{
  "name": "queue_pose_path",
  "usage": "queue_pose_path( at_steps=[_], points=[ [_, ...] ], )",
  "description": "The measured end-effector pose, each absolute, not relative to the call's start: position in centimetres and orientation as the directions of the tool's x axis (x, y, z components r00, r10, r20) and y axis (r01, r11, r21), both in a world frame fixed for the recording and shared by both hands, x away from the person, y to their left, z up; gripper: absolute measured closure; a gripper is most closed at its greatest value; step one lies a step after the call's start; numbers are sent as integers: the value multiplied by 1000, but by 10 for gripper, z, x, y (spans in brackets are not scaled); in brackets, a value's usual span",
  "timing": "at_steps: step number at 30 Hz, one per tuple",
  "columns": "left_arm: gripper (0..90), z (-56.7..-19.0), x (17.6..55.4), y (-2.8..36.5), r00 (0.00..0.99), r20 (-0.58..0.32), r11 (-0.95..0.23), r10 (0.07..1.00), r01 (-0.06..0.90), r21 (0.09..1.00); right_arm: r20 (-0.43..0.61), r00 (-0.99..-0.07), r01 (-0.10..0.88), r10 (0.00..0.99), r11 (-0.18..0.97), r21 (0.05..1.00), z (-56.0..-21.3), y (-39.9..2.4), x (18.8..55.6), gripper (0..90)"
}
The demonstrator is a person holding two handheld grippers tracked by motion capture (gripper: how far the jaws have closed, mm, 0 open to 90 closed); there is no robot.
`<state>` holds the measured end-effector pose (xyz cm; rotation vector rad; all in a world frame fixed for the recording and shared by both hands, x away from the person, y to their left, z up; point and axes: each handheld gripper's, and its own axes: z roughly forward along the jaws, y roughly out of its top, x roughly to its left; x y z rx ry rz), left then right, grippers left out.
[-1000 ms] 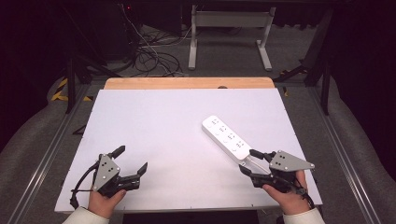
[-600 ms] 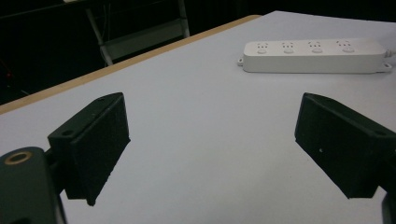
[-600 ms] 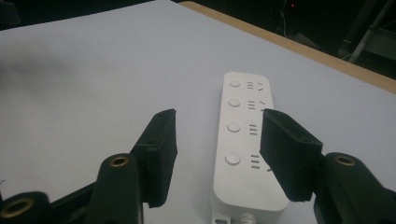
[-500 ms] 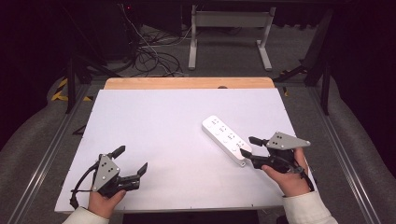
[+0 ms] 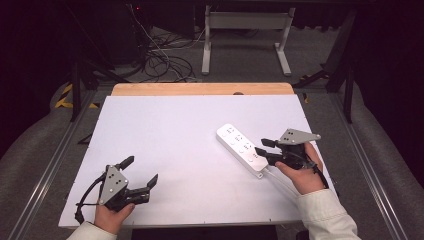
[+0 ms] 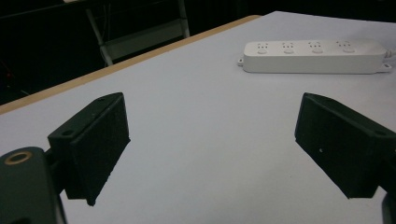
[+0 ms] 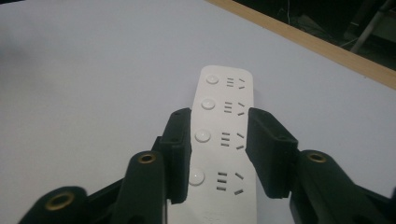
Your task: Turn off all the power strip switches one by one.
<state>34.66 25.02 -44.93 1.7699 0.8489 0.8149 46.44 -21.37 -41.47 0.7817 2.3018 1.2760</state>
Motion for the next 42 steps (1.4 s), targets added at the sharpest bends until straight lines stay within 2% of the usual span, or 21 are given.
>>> queue_pose_path(
  at_steps=[4, 5, 6, 15, 27, 42],
  points=[
    [106, -449, 347, 251, 531, 152, -285, 833, 177, 942, -36, -751, 313, 660, 404, 860, -413, -214, 465, 705],
    [106, -450, 347, 250, 533, 143, -279, 834, 183, 943, -40, -748, 315, 663, 407, 858, -413, -214, 464, 753],
    [106, -450, 347, 250, 534, 143, -280, 833, 183, 942, -31, -748, 331, 663, 413, 848, -413, -214, 464, 900],
    [106, -450, 347, 250, 535, 144, -280, 832, 183, 942, -3, -751, 431, 660, 494, 755, -425, -207, 473, 900],
    [106, -450, 347, 250, 534, 145, -281, 833, 183, 942, 26, -777, 470, 629, 551, 690, -439, -189, 486, 900],
    [106, -450, 347, 250, 535, 144, -280, 833, 182, 943, 16, -774, 486, 633, 578, 656, -447, -181, 491, 900]
  ],
)
